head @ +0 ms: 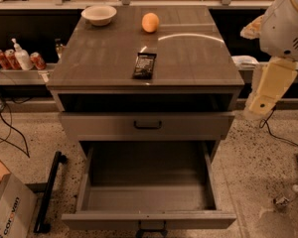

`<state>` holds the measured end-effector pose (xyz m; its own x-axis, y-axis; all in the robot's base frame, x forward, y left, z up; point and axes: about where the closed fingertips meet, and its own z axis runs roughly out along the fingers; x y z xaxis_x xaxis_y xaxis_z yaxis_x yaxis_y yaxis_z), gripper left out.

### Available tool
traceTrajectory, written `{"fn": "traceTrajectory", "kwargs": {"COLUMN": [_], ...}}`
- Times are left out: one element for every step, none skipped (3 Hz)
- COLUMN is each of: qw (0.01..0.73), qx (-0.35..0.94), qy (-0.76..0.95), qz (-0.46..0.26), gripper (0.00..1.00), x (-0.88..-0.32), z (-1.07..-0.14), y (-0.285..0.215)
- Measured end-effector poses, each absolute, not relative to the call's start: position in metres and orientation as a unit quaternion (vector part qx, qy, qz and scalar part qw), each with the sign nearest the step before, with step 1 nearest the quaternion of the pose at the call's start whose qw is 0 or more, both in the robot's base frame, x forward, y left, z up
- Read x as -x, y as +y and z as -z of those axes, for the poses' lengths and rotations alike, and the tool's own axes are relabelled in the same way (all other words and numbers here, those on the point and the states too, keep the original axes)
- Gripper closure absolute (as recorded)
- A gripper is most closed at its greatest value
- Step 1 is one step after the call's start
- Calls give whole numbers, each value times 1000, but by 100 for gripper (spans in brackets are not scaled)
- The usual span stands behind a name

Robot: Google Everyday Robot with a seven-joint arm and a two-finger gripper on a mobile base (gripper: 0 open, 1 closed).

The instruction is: Place rxbar chocolate into middle drawer

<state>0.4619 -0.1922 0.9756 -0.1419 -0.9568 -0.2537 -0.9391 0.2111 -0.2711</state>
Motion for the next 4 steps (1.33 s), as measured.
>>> {"fn": "traceTrajectory", "kwargs": {"qw": [213, 250, 253, 279], "qx": [638, 639, 637, 624], "qy": [740, 725, 726, 725], "qz": [-6, -54, -61, -83], "gripper": [0, 0, 0, 0], "x": [-488, -521, -523, -529], "z": [-969, -956, -952, -938], "y": [-171, -142, -140, -129]}}
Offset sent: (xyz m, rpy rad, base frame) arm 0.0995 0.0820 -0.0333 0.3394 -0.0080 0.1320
